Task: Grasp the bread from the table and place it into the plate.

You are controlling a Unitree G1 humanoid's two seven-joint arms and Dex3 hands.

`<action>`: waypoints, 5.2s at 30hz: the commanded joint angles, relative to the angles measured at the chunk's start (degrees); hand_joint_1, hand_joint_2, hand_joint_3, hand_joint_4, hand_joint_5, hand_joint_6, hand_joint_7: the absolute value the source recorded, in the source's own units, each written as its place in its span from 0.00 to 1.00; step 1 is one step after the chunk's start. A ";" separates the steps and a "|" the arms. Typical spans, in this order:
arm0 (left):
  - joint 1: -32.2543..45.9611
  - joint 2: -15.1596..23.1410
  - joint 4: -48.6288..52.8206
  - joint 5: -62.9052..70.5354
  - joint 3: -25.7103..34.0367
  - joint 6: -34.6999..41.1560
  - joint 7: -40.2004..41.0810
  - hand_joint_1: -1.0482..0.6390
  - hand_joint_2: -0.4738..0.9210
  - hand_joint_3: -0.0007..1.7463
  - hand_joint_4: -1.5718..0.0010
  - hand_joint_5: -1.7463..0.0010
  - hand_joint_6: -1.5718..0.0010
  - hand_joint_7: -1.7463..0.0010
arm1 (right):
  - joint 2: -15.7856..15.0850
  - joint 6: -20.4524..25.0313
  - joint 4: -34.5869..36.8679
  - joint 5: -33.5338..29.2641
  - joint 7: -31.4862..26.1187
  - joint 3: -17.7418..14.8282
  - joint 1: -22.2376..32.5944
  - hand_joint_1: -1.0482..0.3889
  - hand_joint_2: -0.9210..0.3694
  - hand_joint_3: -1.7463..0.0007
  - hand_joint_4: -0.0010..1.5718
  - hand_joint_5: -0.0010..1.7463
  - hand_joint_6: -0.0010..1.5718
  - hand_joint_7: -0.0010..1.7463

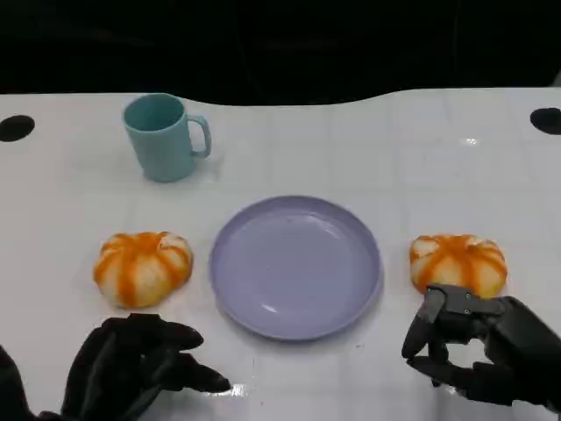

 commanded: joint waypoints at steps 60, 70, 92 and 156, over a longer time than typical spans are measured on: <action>-1.72 0.58 1.06 0.03 0.67 -0.47 -0.22 0.03 0.89 0.00 0.00 0.88 0.00 1.00 | -13.78 -0.42 -7.42 -48.73 -24.17 -1.53 -9.09 0.37 0.07 1.00 0.04 0.34 0.27 0.01; -1.54 0.38 0.51 -0.19 0.61 0.31 0.12 0.03 0.89 0.00 0.00 0.88 0.00 1.00 | -16.68 5.44 -5.62 -54.15 -23.37 3.46 -11.87 0.36 0.09 1.00 0.00 0.34 0.24 0.00; -0.87 0.35 -0.61 -0.08 0.41 0.65 0.30 0.02 0.89 0.00 0.00 0.88 0.00 1.00 | -15.25 7.92 19.55 -59.44 -30.75 18.00 -26.85 0.31 0.05 1.00 0.07 0.22 0.22 0.00; 0.54 -0.12 -3.22 0.66 -0.35 0.42 1.63 0.04 0.91 0.00 0.00 0.88 0.01 1.00 | -3.54 -12.11 26.70 -34.42 -44.44 14.37 -32.89 0.78 0.62 0.08 0.65 1.00 0.53 0.95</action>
